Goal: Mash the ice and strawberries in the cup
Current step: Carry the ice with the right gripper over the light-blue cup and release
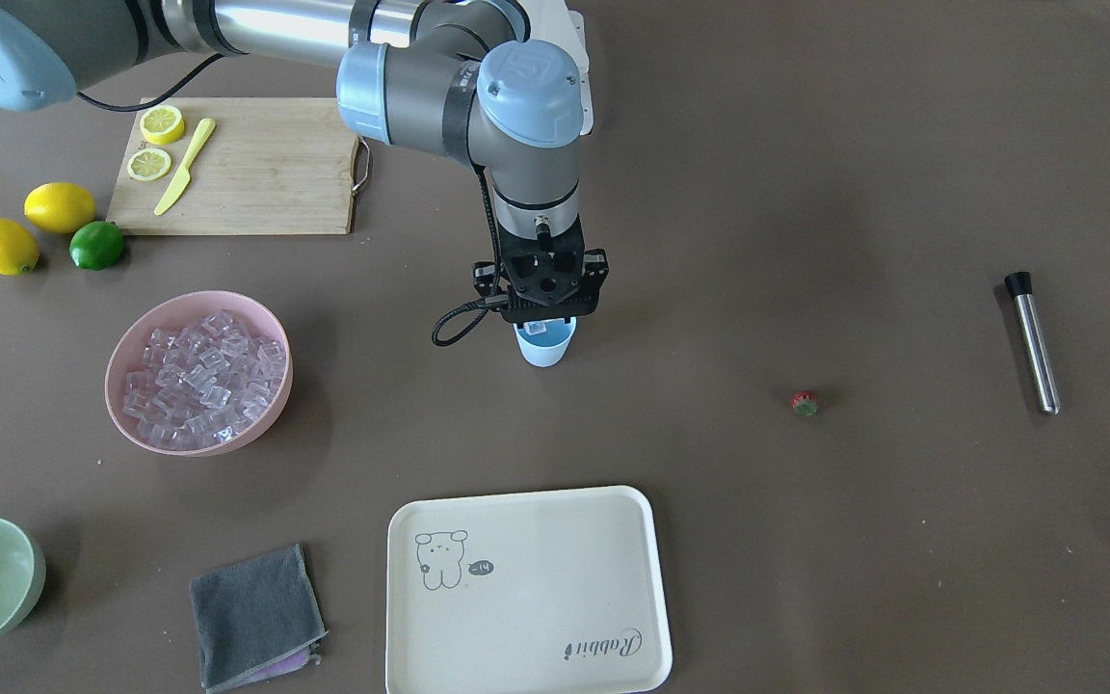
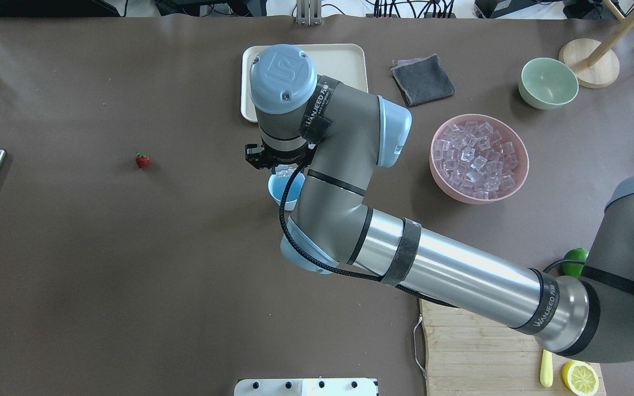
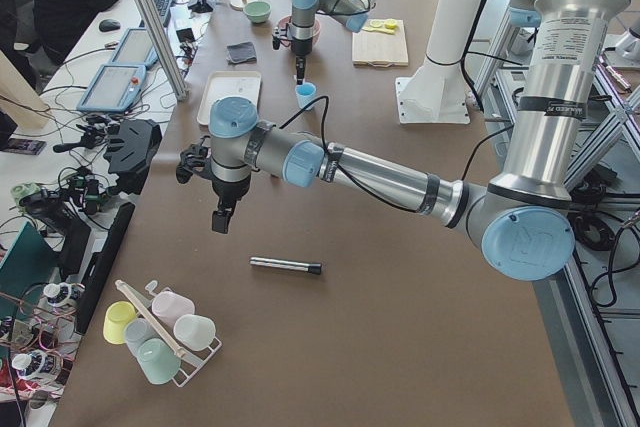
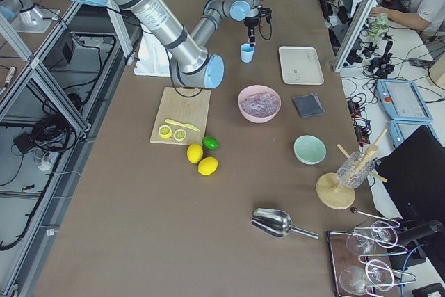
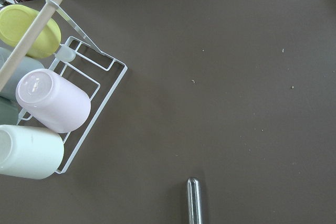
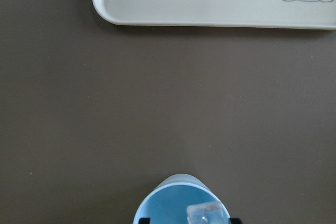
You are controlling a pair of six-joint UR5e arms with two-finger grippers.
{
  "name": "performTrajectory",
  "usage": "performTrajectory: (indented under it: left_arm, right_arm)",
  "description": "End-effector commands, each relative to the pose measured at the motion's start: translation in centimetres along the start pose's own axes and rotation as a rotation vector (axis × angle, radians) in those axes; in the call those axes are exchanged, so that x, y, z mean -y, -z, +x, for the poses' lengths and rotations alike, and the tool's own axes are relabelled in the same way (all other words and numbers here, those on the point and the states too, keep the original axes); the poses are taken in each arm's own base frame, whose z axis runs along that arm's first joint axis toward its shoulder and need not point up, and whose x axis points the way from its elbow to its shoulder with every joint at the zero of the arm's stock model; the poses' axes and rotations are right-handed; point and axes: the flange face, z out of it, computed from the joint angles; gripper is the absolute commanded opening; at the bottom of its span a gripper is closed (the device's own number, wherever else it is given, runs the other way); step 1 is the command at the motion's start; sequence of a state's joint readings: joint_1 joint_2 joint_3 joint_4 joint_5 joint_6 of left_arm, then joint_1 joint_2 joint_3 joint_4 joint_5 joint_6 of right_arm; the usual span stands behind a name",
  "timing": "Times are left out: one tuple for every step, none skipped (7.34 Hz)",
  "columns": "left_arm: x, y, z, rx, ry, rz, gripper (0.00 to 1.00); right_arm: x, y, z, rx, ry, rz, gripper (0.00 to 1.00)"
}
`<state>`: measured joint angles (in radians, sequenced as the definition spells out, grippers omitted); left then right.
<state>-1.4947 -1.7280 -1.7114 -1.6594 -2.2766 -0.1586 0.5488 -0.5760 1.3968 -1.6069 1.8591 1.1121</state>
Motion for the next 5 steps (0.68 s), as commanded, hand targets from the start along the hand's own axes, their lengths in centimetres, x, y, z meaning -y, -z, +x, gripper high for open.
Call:
performTrajectory:
  left_arm:
    - [0.03, -0.04, 0.01, 0.000, 0.000, -0.001, 0.98]
    - [-0.04, -0.03, 0.01, 0.000, 0.000, -0.001, 0.98]
    - [-0.18, -0.12, -0.09, 0.000, 0.002, -0.004, 0.98]
    - [-0.38, -0.19, -0.18, 0.001, 0.003, -0.005, 0.98]
    - [-0.46, -0.19, -0.19, 0.001, 0.002, -0.006, 0.98]
  right_arm:
    - [-0.64, -0.50, -0.28, -0.005, 0.013, 0.000, 0.00]
    - [-0.63, -0.73, -0.11, -0.008, 0.019, 0.000, 0.37]
    - [-0.23, -0.47, -0.26, 0.015, 0.029, 0.052, 0.90]
    - [-0.17, -0.86, -0.09, 0.037, 0.037, 0.065, 0.98]
    - [-0.11, -1.05, -0.09, 0.034, 0.038, 0.064, 0.98]
